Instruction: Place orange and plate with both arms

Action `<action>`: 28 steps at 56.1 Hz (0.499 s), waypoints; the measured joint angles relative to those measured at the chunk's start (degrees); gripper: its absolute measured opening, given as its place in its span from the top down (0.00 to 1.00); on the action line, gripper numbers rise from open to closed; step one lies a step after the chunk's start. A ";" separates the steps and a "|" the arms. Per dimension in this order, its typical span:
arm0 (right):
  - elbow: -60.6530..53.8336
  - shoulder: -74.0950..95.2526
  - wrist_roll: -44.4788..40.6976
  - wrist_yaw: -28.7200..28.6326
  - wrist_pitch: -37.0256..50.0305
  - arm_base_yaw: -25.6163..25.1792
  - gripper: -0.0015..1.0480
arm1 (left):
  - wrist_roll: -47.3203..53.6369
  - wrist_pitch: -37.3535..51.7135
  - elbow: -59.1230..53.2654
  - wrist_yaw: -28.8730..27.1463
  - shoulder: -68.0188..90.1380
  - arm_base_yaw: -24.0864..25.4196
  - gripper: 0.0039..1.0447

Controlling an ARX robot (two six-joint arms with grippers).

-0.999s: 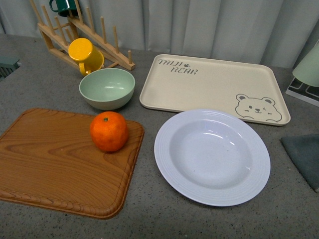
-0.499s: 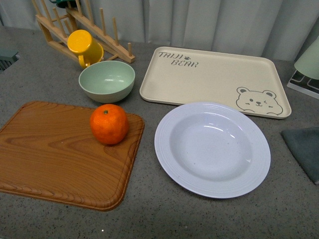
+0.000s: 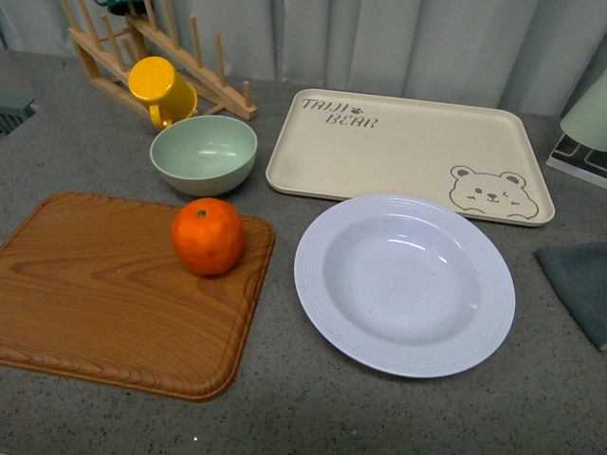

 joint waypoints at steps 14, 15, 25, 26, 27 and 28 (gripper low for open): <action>0.00 0.00 0.00 0.00 -0.02 0.00 0.09 | 0.00 0.00 0.00 0.00 0.00 0.00 0.06; 0.00 0.00 0.00 0.00 -0.02 0.00 0.09 | 0.00 0.00 0.00 0.00 0.00 0.00 0.06; 0.00 0.00 0.00 0.00 0.00 0.00 0.09 | 0.00 0.00 0.00 0.00 0.00 0.00 0.06; 0.00 0.00 0.00 0.00 -0.02 0.00 0.09 | 0.00 0.00 0.00 0.00 0.00 0.00 0.06; 0.00 0.00 0.00 0.00 -0.02 0.00 0.09 | 0.00 0.00 0.00 0.02 0.00 0.00 0.06; 0.00 0.00 0.00 0.00 0.00 0.00 0.09 | 0.00 0.00 0.00 0.00 0.00 0.00 0.06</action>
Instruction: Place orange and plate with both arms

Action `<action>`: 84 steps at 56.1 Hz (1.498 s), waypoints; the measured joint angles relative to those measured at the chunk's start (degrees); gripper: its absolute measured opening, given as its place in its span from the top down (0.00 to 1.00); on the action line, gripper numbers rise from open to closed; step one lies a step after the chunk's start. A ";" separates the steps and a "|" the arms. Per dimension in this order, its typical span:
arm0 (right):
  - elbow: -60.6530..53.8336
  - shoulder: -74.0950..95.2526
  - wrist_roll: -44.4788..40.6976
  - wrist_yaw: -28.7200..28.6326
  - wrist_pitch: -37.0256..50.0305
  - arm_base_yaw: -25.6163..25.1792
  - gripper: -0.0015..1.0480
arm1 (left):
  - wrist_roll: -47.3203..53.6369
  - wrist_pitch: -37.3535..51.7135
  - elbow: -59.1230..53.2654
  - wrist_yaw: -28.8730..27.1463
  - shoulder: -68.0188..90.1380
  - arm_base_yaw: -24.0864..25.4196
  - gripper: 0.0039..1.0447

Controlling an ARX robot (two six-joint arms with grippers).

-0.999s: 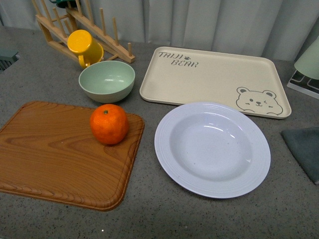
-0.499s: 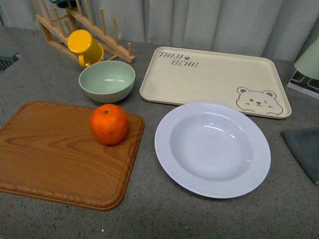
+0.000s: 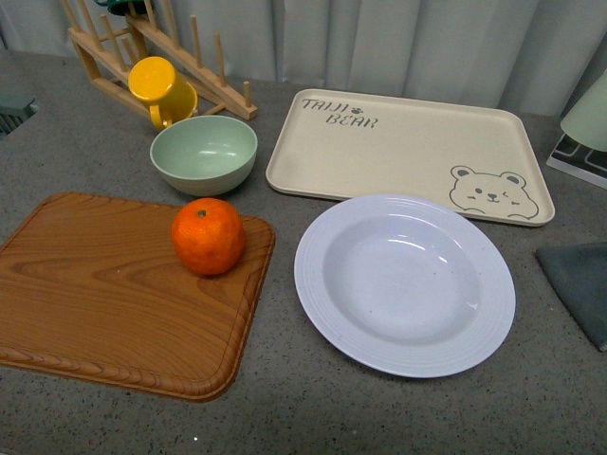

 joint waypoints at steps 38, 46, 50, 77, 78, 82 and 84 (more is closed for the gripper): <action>0.00 0.00 0.00 -0.02 -0.02 0.00 0.09 | -6.88 -3.02 2.51 -6.16 14.14 -0.28 0.06; 0.00 0.00 0.00 -0.04 0.00 0.00 0.09 | -10.97 11.21 6.27 -0.63 32.50 0.26 0.06; 0.00 0.00 0.00 -0.02 0.00 0.00 0.09 | -11.41 17.81 8.81 -0.37 41.42 -0.92 0.06; 0.00 0.00 -0.02 -0.02 0.00 0.00 0.09 | -10.80 32.46 27.12 2.38 87.54 -13.88 0.06; 0.00 0.00 0.00 -0.02 0.00 0.00 0.09 | -10.73 32.20 27.82 2.80 88.80 -14.14 0.06; 0.00 0.00 0.00 -0.02 -0.02 0.00 0.09 | -10.73 30.73 29.97 4.13 92.52 -15.04 0.06; 0.00 0.00 0.00 -0.02 0.00 0.00 0.09 | -10.47 30.47 30.64 4.46 93.88 -15.39 0.06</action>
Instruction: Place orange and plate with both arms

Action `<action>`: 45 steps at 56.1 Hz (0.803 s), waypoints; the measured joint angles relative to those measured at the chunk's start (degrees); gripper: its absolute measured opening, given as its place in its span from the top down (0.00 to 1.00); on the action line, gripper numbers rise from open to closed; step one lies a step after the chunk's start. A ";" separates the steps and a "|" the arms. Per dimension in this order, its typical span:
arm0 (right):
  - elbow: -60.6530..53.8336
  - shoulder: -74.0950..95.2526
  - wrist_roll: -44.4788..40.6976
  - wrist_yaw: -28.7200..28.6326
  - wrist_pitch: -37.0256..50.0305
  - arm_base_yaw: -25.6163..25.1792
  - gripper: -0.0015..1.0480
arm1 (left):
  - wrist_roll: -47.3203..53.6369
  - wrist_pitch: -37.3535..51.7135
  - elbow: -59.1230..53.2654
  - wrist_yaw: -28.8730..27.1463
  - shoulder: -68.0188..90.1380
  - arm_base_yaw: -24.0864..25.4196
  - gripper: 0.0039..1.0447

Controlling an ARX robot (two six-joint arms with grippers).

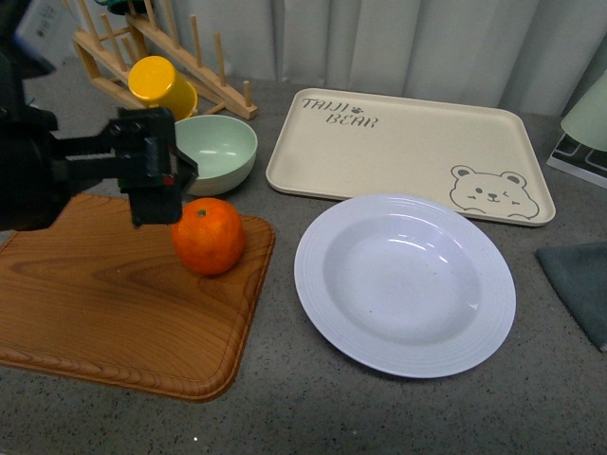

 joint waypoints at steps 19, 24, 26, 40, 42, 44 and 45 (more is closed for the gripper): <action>0.00 0.00 0.00 0.00 0.00 0.00 0.09 | 1.97 -1.14 7.17 0.22 10.14 -1.40 0.06; 0.00 0.00 0.00 0.00 -0.02 0.00 0.09 | 2.40 -2.14 8.68 0.48 11.69 -1.22 0.06; 0.00 0.00 0.00 0.00 -0.02 0.00 0.09 | 2.71 -2.51 9.16 0.76 12.17 -1.20 0.06; 0.00 0.00 0.00 0.00 -0.02 0.00 0.09 | 4.98 -3.52 13.25 0.74 16.92 -0.77 0.06; 0.00 0.00 -0.02 0.00 0.00 0.00 0.09 | 5.14 -3.58 13.86 0.76 17.66 -0.50 0.06; 0.00 0.00 0.00 0.02 0.00 0.00 0.09 | 5.20 -3.63 14.19 0.72 18.10 -0.28 0.06; 0.00 0.00 0.00 0.00 -0.02 0.00 0.09 | 5.31 -3.72 14.38 0.72 18.38 -0.17 0.06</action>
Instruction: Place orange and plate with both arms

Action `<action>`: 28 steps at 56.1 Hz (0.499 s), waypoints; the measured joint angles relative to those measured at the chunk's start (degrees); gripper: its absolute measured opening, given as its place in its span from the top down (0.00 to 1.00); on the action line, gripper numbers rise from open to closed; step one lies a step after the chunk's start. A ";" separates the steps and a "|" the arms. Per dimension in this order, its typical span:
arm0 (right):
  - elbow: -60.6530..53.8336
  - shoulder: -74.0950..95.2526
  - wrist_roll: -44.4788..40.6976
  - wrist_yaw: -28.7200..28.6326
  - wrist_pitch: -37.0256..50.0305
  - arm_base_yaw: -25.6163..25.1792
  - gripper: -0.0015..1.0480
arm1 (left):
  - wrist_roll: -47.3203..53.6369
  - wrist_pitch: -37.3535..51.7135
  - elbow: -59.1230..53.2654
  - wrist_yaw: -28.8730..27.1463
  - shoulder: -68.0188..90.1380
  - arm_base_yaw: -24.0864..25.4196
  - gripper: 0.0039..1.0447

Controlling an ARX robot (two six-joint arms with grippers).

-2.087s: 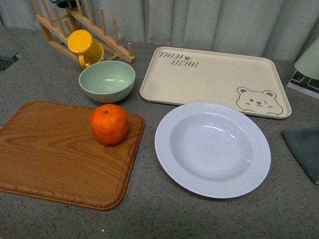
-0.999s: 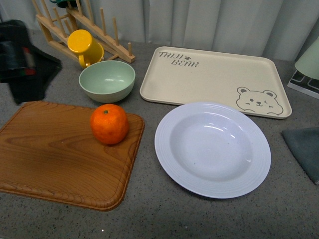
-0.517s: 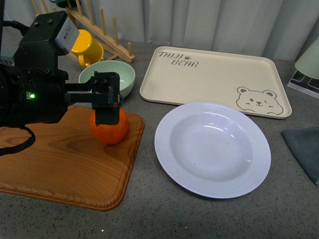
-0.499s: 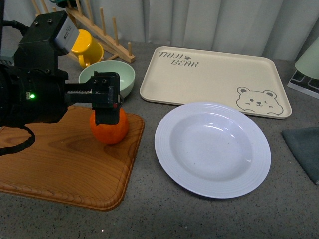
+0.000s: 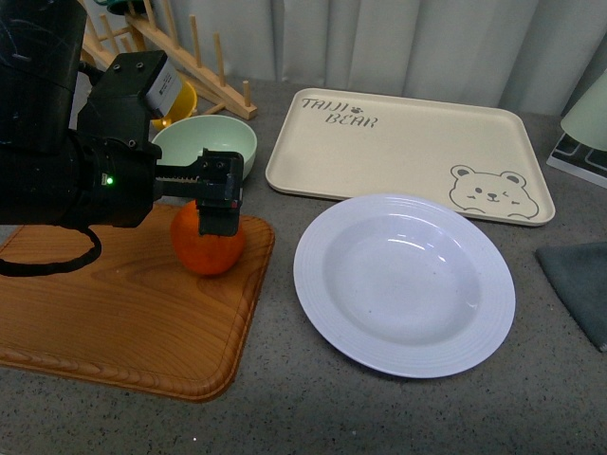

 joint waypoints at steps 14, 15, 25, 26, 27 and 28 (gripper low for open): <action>0.00 0.00 0.00 0.00 0.02 0.00 0.09 | 0.15 -1.88 1.66 0.02 2.40 1.20 0.06; 0.00 0.00 0.00 0.00 0.02 0.00 0.09 | 0.13 -1.92 1.70 0.07 2.45 1.25 0.06; 0.00 0.00 0.00 0.00 0.00 0.00 0.09 | 0.11 -2.56 1.97 1.16 2.49 1.22 0.06; 0.00 0.00 0.00 0.00 0.02 0.00 0.09 | 0.11 -2.58 1.97 1.20 2.51 1.20 0.06; 0.00 0.00 0.00 0.00 0.00 0.00 0.09 | 0.13 -2.62 2.01 1.27 2.54 1.18 0.06; 0.00 0.00 0.00 0.00 0.02 0.00 0.09 | 0.11 -2.67 2.03 1.29 2.58 1.16 0.06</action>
